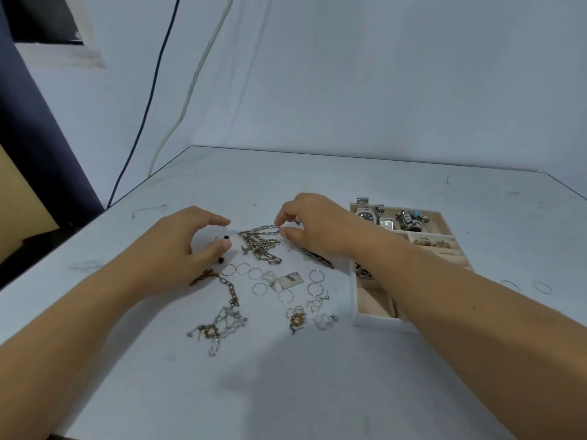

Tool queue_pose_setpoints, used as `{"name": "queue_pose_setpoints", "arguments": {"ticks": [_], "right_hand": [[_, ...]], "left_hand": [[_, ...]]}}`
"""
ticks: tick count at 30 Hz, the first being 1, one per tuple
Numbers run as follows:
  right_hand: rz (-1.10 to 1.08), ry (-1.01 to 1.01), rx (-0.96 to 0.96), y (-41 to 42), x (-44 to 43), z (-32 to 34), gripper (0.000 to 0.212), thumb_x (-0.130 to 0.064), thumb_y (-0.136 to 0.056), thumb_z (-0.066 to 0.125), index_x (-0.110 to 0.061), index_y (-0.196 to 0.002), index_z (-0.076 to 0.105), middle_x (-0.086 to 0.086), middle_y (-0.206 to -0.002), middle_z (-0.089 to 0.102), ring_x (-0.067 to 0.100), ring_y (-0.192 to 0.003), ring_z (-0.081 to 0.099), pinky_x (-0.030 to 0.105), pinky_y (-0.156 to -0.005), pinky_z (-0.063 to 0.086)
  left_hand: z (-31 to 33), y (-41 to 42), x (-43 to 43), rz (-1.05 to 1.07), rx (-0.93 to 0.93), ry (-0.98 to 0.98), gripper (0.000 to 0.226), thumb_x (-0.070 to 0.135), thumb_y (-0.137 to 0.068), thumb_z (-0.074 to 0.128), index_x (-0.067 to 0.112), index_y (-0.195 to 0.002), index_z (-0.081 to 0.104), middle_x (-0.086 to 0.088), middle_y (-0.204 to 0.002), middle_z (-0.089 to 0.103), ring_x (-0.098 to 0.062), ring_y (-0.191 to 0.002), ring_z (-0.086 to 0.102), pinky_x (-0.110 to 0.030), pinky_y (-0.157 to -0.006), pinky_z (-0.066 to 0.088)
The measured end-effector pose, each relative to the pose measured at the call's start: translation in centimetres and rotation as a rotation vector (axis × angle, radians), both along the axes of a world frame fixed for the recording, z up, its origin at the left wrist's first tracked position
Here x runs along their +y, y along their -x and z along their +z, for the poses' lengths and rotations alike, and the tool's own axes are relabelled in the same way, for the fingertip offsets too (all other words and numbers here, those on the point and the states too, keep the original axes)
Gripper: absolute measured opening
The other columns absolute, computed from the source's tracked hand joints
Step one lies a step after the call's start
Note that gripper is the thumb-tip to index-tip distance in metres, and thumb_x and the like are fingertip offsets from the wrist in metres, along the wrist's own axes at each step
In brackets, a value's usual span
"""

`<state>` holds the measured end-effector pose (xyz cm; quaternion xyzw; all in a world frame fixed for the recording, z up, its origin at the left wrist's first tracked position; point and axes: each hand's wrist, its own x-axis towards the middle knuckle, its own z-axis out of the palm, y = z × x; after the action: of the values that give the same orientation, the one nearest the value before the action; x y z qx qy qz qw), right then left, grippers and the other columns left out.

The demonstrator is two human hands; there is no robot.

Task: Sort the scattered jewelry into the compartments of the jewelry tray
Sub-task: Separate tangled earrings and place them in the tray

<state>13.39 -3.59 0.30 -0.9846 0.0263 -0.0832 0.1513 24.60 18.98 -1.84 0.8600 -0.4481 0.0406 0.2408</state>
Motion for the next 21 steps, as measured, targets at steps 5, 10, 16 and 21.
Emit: {"name": "queue_pose_setpoints", "arguments": {"ticks": [5, 10, 16, 21], "right_hand": [[-0.045, 0.043, 0.133, -2.1, 0.2, -0.1, 0.033, -0.034, -0.095, 0.051, -0.026, -0.127, 0.054, 0.002, -0.126, 0.050, 0.021, -0.117, 0.044, 0.040, -0.100, 0.040], [-0.034, 0.099, 0.161, -3.2, 0.4, -0.6, 0.033, -0.035, -0.095, 0.051, -0.023, -0.125, 0.058, 0.002, -0.122, 0.052, 0.021, -0.114, 0.048, 0.029, -0.091, 0.036], [-0.017, 0.109, 0.092, -3.2, 0.7, -0.9, 0.012, -0.021, -0.094, 0.050, -0.015, -0.097, 0.059, 0.002, -0.105, 0.056, 0.017, -0.091, 0.051, 0.026, -0.079, 0.039], [0.006, 0.077, 0.021, -2.5, 0.4, -0.3, 0.012, -0.017, -0.096, 0.044, -0.015, -0.098, 0.056, -0.001, -0.095, 0.056, 0.018, -0.090, 0.054, 0.028, -0.073, 0.041]], "left_hand": [[-1.7, -0.9, 0.6, -0.010, 0.011, 0.035, 0.037, 0.053, -0.086, 0.052, 0.035, -0.118, 0.059, 0.017, -0.116, 0.058, -0.003, -0.107, 0.052, -0.022, -0.089, 0.038], [-2.1, -0.9, 0.8, -0.032, 0.002, -0.001, 0.049, 0.065, -0.081, 0.042, 0.036, -0.117, 0.059, 0.020, -0.116, 0.055, -0.001, -0.107, 0.053, -0.026, -0.093, 0.043], [-2.2, -0.6, 0.6, -0.021, 0.000, 0.003, 0.049, 0.064, -0.081, 0.043, 0.037, -0.119, 0.057, 0.021, -0.119, 0.053, 0.000, -0.108, 0.052, -0.023, -0.092, 0.041], [-2.2, -0.1, 0.3, -0.030, -0.009, -0.002, 0.049, 0.063, -0.082, 0.042, 0.036, -0.121, 0.057, 0.018, -0.120, 0.053, -0.001, -0.108, 0.052, -0.024, -0.092, 0.042]]}}
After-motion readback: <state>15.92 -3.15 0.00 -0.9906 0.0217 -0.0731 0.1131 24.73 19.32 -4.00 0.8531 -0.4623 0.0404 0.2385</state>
